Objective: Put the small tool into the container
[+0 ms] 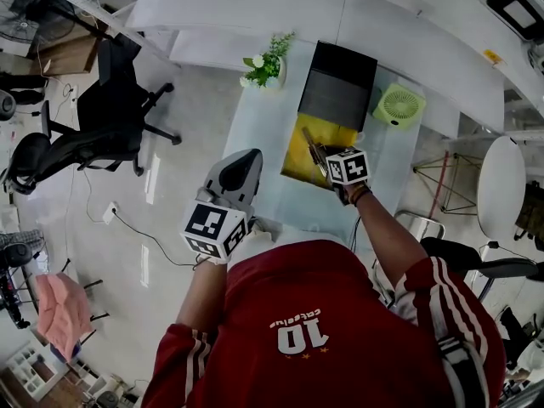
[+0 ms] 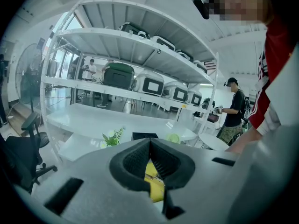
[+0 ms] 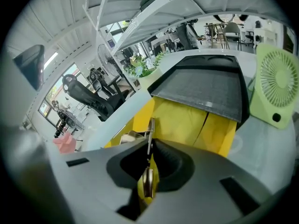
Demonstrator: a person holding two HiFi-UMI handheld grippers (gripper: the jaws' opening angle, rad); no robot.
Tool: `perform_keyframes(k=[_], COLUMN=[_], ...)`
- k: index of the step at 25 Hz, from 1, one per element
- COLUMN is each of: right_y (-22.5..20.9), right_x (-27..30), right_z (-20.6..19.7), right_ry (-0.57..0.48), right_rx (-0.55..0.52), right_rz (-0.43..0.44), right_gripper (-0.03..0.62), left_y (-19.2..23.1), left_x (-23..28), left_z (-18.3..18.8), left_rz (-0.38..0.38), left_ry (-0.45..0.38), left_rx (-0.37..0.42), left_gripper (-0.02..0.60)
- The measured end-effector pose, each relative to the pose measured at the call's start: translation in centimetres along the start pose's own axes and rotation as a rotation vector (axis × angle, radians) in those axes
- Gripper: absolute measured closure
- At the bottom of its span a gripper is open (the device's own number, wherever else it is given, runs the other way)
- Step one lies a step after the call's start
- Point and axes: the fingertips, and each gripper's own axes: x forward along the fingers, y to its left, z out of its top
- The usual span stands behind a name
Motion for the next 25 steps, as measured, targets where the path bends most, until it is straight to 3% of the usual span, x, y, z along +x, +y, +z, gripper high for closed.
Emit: perform_keyframes(k=[9, 25], right_y=[-2.1, -3.1], right_x=[-0.9, -3.3], right_z=[0.7, 1.9], right_ry=[-0.021, -0.065], right_rx=[0.0, 0.012], right_rz=[-0.057, -0.109], right_gripper=[0.536, 0.539], left_y=[0.2, 0.0], left_x=[-0.2, -0.6], left_z=[-0.1, 1.0], left_rz=[0.007, -0.032], left_ry=[0.002, -0.035], left_rx=[0.002, 0.011], left_gripper=[0.581, 0.581])
